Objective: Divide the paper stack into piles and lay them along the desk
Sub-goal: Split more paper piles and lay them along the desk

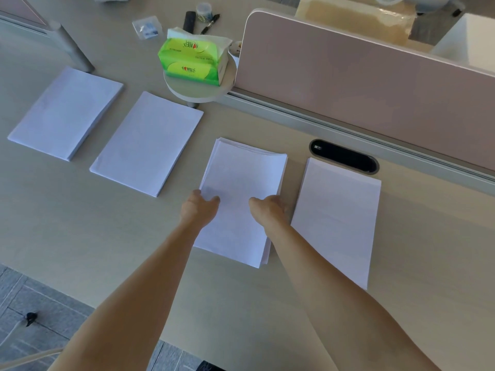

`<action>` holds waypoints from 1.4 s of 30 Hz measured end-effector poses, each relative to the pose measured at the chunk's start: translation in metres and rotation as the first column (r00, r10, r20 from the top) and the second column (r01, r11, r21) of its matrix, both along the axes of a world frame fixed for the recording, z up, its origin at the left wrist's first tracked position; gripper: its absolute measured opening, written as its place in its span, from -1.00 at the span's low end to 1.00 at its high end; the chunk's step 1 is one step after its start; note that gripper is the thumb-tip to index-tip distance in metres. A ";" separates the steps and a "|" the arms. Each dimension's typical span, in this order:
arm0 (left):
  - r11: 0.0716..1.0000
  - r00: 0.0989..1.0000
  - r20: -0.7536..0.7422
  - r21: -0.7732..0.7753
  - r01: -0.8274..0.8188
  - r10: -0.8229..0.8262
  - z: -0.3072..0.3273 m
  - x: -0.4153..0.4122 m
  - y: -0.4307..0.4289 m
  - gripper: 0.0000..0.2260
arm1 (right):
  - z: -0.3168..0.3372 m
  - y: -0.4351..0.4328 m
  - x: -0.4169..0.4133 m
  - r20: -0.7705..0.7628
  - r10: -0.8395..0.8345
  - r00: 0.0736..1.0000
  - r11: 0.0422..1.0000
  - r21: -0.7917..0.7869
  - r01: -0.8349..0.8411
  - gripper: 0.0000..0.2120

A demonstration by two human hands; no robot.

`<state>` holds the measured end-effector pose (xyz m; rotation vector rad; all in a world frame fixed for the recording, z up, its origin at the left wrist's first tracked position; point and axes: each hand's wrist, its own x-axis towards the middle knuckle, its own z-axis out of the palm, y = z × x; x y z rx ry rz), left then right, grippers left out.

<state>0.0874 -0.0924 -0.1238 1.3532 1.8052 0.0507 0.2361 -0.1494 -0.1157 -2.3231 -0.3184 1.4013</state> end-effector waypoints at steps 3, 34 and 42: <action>1.000 1.000 0.006 -0.003 -0.002 0.002 0.000 0.002 -0.001 -0.42 | 0.002 -0.001 -0.006 0.035 0.014 0.999 1.000 -0.021 -0.013 -0.30; 0.999 0.999 -0.032 -0.004 0.036 -0.036 0.012 -0.005 0.005 -0.39 | 0.018 -0.010 0.014 -0.202 -0.153 0.967 0.927 0.311 0.212 -0.74; 1.000 0.733 0.680 0.001 0.018 -0.014 0.097 -0.010 0.006 -0.79 | 0.108 -0.057 0.044 -0.230 -0.094 0.969 0.720 0.657 0.225 -0.78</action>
